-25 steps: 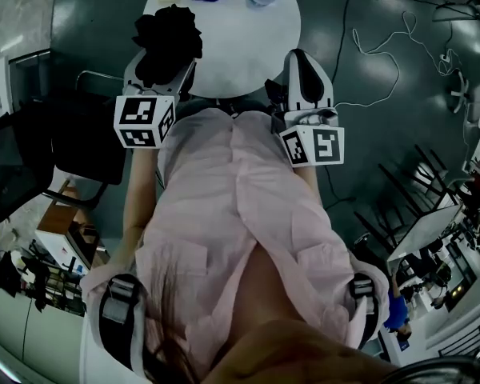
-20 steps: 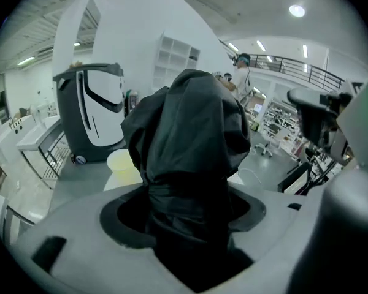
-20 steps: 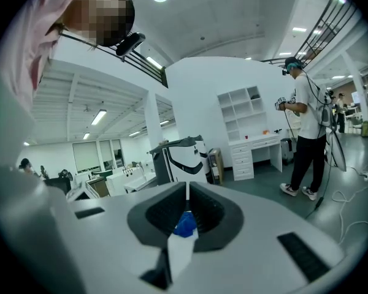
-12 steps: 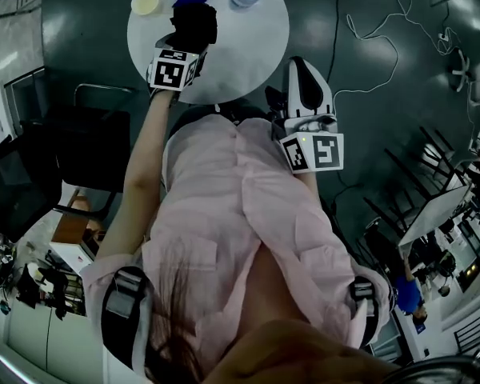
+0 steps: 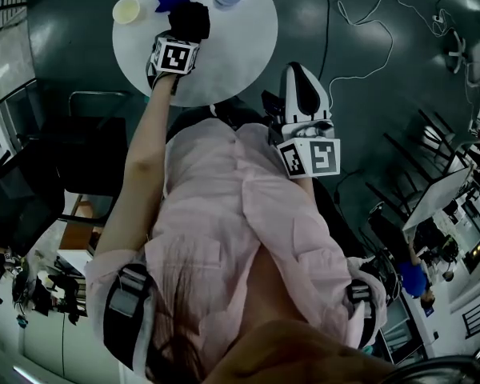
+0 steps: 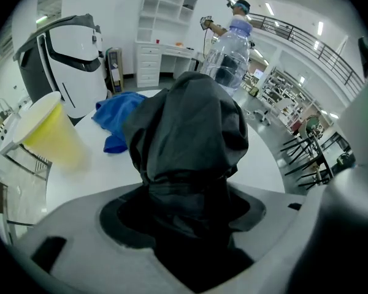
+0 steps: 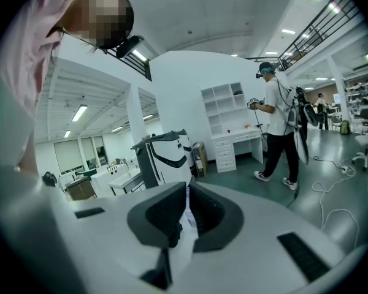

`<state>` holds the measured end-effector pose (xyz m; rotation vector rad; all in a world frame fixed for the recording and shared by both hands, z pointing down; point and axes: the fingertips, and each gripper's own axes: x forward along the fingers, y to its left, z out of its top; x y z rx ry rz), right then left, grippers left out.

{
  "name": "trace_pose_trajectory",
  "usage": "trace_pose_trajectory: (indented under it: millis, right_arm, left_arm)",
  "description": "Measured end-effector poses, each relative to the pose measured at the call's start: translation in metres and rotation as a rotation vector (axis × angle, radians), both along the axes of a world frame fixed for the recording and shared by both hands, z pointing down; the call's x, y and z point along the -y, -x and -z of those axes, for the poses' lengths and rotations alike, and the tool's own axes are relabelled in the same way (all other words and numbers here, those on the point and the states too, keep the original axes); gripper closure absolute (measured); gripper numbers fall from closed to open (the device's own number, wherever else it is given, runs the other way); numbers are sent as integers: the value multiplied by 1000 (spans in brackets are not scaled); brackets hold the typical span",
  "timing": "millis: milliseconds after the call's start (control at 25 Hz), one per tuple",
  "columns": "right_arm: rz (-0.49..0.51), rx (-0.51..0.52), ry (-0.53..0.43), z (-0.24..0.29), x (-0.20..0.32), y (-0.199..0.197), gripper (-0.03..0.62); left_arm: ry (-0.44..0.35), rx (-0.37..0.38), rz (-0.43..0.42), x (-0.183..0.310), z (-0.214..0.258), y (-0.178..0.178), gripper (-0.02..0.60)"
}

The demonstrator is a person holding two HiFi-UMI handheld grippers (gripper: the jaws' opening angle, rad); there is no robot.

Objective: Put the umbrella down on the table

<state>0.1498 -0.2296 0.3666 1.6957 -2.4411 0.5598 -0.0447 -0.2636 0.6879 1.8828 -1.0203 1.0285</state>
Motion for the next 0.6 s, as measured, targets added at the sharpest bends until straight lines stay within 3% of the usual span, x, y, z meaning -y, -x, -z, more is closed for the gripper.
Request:
trace_pose_trajectory:
  millis: [200, 600]
  right_arm:
    - [4, -2, 2, -1, -1, -1, 560]
    - [39, 8, -22, 4, -1, 9, 560]
  left_arm:
    - [38, 33, 0, -5, -13, 3, 267]
    - [21, -22, -20, -11, -13, -6, 251]
